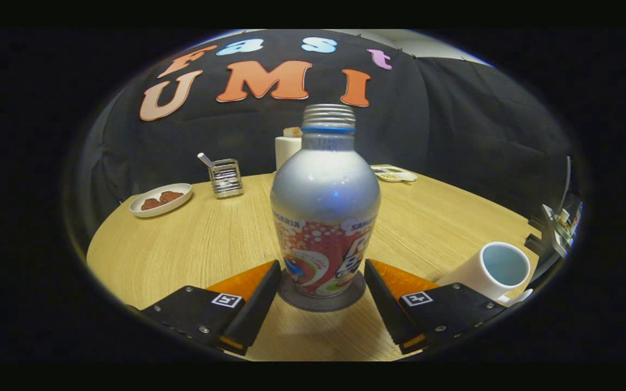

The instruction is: Take the bottle from table, then pour the juice into the cup, finally place the bottle on the coaster

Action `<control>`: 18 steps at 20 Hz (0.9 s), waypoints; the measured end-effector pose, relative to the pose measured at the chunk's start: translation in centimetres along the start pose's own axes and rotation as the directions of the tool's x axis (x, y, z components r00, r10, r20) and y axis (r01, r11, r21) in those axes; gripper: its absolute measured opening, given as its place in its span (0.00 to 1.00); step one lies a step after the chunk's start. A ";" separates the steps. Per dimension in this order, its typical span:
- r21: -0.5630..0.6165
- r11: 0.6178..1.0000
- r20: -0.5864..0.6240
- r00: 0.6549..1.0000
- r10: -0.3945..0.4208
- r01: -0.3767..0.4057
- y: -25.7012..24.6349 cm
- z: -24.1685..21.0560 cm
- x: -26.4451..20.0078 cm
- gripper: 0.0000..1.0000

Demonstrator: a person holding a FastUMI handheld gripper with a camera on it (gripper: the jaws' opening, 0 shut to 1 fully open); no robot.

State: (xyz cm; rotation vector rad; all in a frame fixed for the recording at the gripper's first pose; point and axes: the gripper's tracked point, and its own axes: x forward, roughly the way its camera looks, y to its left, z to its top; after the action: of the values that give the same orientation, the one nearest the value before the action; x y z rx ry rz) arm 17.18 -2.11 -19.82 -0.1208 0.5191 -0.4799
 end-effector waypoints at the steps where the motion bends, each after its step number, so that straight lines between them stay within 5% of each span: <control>1: 0.002 1.000 -0.006 1.000 0.026 -0.025 0.6 -0.1 -0.8 0.96; 7: -0.069 0.992 0.085 0.990 0.116 -0.110 2.1 1.9 -7.5 0.97; 18: -0.138 0.933 0.320 0.877 0.359 -0.332 7.6 4.2 -21.5 0.97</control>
State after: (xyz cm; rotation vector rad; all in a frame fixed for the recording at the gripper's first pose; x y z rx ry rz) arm 6.10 14.67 -8.32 -0.1791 0.2086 -0.0805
